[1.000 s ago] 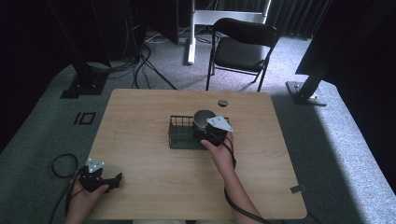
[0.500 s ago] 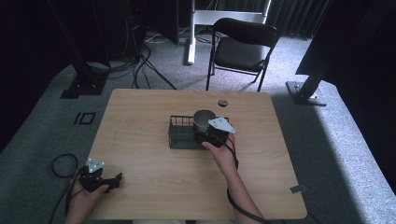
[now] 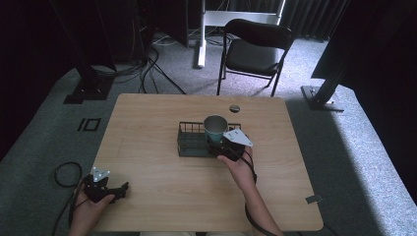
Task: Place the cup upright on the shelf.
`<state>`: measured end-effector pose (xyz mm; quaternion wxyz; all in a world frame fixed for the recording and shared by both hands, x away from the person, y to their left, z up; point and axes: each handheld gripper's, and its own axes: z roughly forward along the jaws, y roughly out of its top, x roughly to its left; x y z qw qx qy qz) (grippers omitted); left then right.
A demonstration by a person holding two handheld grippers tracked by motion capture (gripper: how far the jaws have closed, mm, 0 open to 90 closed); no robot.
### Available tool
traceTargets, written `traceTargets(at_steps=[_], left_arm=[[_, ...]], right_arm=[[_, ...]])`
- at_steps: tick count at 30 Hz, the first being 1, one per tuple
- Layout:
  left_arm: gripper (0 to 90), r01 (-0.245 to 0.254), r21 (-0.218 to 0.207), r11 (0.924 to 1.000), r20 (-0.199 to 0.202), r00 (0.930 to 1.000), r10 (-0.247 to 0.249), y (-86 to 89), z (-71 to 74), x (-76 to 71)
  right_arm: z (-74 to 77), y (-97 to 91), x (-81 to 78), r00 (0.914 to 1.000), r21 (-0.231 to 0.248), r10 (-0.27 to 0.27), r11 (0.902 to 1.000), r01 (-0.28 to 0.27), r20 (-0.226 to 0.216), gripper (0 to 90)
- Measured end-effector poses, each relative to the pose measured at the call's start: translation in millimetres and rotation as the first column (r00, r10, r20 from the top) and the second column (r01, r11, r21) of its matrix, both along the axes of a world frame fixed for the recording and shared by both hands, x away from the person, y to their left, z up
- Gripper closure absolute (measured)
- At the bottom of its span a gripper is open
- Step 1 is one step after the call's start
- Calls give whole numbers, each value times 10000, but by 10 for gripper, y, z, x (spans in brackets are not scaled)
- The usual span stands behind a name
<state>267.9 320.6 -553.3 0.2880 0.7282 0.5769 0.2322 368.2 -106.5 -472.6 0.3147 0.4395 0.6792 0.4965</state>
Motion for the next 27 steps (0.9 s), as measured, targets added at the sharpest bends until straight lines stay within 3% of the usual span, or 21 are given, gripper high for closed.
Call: traceTargets(at_steps=[15, 27], left_arm=[[4, -1, -1, 10000, -1, 10000, 1, 0, 0, 0], [4, -4, 3, 10000, 6, 10000, 4, 0, -1, 0]], right_arm=[[-20, -282, -204, 9997, -92, 56, 9999, -54, 223, 106], [-127, -525, -348, 10000, -94, 15, 10000, -15, -28, 106]])
